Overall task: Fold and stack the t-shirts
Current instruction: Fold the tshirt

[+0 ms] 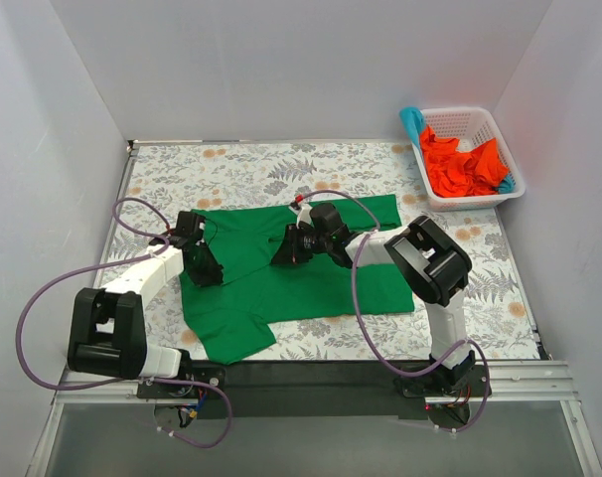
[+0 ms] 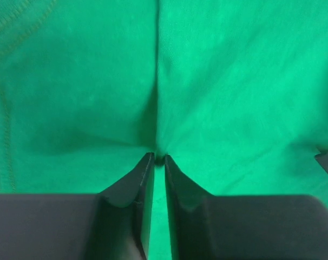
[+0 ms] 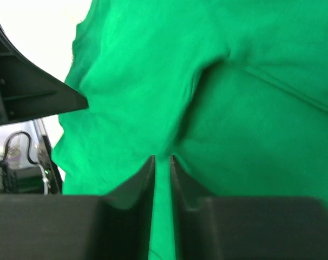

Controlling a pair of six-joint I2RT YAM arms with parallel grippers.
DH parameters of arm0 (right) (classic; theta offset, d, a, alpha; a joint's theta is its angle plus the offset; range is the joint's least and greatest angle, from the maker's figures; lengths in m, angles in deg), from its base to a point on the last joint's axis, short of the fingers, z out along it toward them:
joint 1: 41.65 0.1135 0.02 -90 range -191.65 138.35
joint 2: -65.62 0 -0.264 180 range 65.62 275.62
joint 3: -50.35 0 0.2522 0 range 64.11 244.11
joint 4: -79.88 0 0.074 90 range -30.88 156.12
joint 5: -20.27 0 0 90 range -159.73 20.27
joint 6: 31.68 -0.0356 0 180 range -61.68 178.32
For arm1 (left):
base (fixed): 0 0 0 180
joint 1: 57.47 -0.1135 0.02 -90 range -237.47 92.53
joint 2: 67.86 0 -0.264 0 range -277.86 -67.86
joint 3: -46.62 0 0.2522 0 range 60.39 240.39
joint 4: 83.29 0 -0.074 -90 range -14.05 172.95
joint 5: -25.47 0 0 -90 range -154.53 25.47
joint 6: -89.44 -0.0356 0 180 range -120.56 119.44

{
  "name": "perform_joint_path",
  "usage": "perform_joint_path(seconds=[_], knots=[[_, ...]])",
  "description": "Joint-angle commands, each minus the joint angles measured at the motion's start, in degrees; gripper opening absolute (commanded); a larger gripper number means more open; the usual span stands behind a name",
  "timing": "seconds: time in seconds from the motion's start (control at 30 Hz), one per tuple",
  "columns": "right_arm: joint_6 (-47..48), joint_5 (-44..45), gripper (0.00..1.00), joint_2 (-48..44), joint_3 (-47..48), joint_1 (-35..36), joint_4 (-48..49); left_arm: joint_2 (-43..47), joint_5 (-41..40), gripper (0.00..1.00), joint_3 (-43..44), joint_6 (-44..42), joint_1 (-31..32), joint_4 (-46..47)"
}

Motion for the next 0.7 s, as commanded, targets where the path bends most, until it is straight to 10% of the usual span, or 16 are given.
perform_joint_path(seconds=[0.0,0.27,0.67], knots=[[1.08,-0.99,0.25,-0.25,0.69,-0.55,-0.74,1.68,2.30,0.14,0.35,1.46,-0.34,-1.63],[12.76,9.29,0.44,-13.69,-1.16,-8.63,-13.90,7.66,-5.34,0.61,5.88,5.42,-2.45,2.05],[18.67,10.88,0.42,-13.44,-0.46,-30.69,-17.79,-20.62,-2.62,0.25,22.40,7.97,-6.05,15.25]])
